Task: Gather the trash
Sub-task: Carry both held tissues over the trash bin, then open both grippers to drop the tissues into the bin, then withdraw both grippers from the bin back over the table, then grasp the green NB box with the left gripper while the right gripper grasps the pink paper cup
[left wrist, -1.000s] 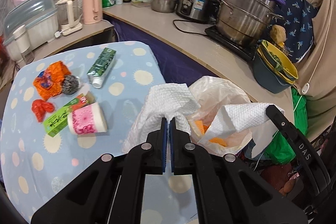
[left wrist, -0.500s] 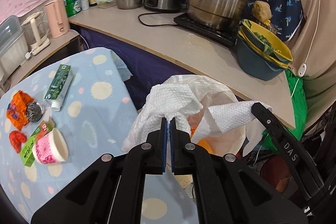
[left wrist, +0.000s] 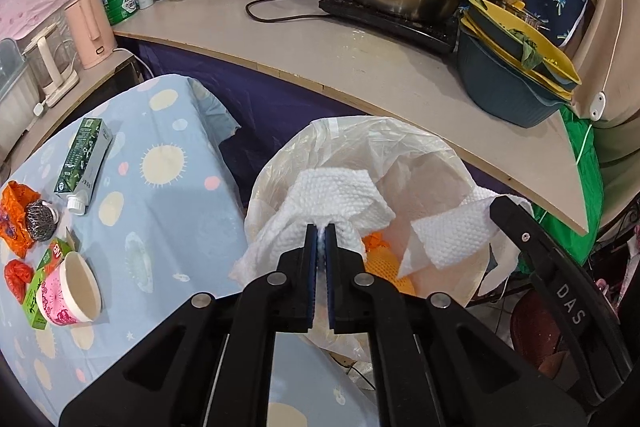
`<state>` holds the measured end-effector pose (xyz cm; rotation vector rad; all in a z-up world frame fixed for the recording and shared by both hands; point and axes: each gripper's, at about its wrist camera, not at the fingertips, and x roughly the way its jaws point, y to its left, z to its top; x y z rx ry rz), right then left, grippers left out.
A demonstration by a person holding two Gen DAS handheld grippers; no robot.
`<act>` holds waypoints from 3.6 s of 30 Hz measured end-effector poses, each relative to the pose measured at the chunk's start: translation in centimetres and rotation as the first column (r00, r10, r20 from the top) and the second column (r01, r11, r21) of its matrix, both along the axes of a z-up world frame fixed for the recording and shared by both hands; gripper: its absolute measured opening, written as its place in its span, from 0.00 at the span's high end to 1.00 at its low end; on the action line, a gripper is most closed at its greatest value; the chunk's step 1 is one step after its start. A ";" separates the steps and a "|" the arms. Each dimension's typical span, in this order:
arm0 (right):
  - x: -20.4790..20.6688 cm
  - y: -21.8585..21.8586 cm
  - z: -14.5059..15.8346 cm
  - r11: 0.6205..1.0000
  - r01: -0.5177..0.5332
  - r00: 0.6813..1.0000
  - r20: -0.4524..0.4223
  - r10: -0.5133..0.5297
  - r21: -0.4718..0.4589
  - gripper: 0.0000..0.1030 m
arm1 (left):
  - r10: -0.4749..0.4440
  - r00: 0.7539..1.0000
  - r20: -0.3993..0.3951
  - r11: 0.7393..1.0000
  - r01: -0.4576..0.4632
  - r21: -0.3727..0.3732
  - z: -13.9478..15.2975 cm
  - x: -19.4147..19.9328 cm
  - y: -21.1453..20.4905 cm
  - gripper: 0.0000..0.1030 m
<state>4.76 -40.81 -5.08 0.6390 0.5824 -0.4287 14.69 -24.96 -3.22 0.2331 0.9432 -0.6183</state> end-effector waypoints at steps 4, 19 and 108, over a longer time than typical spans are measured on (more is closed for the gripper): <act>-0.1 -0.1 0.0 1.000 0.005 1.000 0.004 -0.005 0.003 0.81 | 0.007 1.000 0.003 1.000 -0.007 0.003 -0.1 0.0 -0.2 0.78; -0.1 0.7 0.8 1.000 -0.003 1.000 0.024 0.003 -0.004 0.61 | 0.045 0.998 0.055 0.999 -0.044 -0.009 0.9 -0.4 0.8 0.45; 17.6 31.9 -4.8 0.807 -0.589 0.794 -0.168 0.585 0.027 0.71 | 0.306 0.952 0.006 0.950 -0.306 0.062 -9.2 10.5 36.4 0.17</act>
